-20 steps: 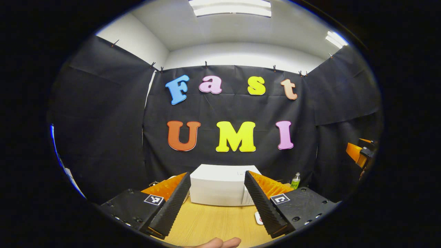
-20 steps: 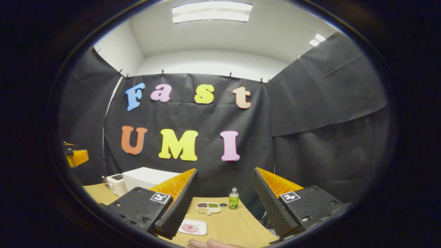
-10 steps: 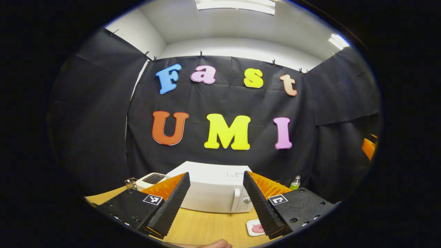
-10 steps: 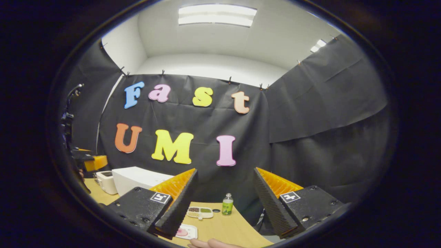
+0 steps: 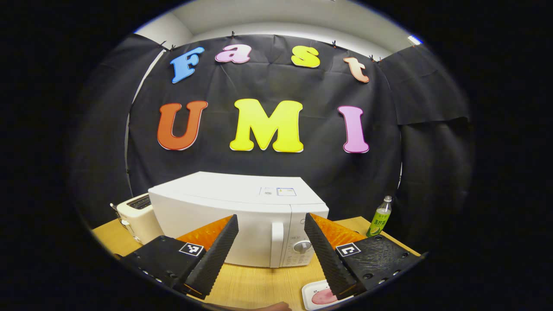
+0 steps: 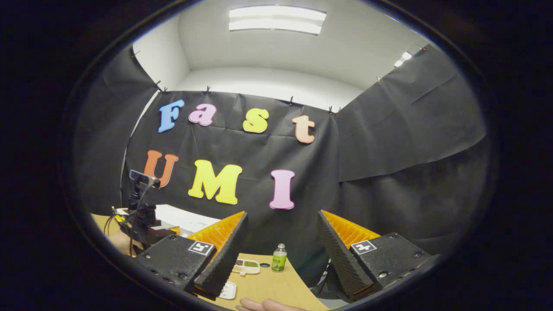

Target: Open the microwave oven with the left hand, put the food in, and close the microwave oven.

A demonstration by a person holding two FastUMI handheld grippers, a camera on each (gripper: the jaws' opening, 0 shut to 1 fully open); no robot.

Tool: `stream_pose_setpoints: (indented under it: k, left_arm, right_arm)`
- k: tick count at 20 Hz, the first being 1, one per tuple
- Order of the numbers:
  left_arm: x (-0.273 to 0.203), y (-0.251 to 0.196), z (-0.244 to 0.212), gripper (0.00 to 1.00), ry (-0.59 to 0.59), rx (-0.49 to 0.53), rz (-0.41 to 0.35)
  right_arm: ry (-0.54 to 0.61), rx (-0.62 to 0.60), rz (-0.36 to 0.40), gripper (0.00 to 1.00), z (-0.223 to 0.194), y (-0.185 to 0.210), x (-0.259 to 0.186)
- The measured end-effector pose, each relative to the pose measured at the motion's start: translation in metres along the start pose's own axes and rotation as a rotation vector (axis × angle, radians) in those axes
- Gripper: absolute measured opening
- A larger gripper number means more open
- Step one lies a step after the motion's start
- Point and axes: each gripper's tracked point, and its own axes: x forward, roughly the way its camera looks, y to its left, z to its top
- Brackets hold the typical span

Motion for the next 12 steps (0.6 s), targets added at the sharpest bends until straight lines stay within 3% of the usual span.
stream_pose_setpoints:
  k: [1,3,4,5,6,7,8,9,10,11,12]
  left_arm:
    - [0.01,-0.004,-0.012,0.95,0.015,-0.003,-0.009]
    - [0.029,-0.006,-0.032,0.95,0.038,0.002,-0.007]
    - [0.037,-0.007,-0.042,0.95,0.048,0.001,-0.008]
    - [0.045,-0.007,-0.051,0.95,0.058,-0.003,-0.007]
    - [0.052,-0.005,-0.061,0.83,0.072,-0.012,0.0]
    - [0.057,-0.004,-0.072,0.95,0.096,-0.02,0.002]
    - [0.062,-0.006,-0.082,0.93,0.118,-0.024,-0.008]
    - [0.067,-0.003,-0.09,0.86,0.134,-0.022,-0.005]
    - [0.068,0.004,-0.095,0.69,0.14,-0.009,0.016]
    - [0.071,0.003,-0.095,0.79,0.125,-0.009,0.009]
    - [0.072,0.004,-0.091,0.77,0.112,0.0,0.007]
  right_arm:
    - [0.005,0.003,0.004,0.92,-0.004,-0.002,0.001]
    - [0.013,0.008,0.01,0.92,-0.011,-0.007,0.004]
    - [0.015,0.012,0.015,1.0,-0.015,-0.009,0.005]
    - [0.015,0.014,0.017,1.0,-0.017,-0.011,0.007]
    - [0.018,0.016,0.016,1.0,-0.021,-0.014,0.008]
    - [0.019,0.019,0.018,0.92,-0.024,-0.015,0.009]
    - [0.019,0.026,0.03,1.0,-0.027,-0.014,0.01]
    - [0.013,0.039,0.045,1.0,-0.028,-0.012,0.01]
    - [0.009,0.052,0.058,1.0,-0.03,-0.011,0.01]
    - [0.008,0.059,0.064,0.92,-0.033,-0.011,0.011]
    - [0.009,0.064,0.067,0.92,-0.036,-0.012,0.013]
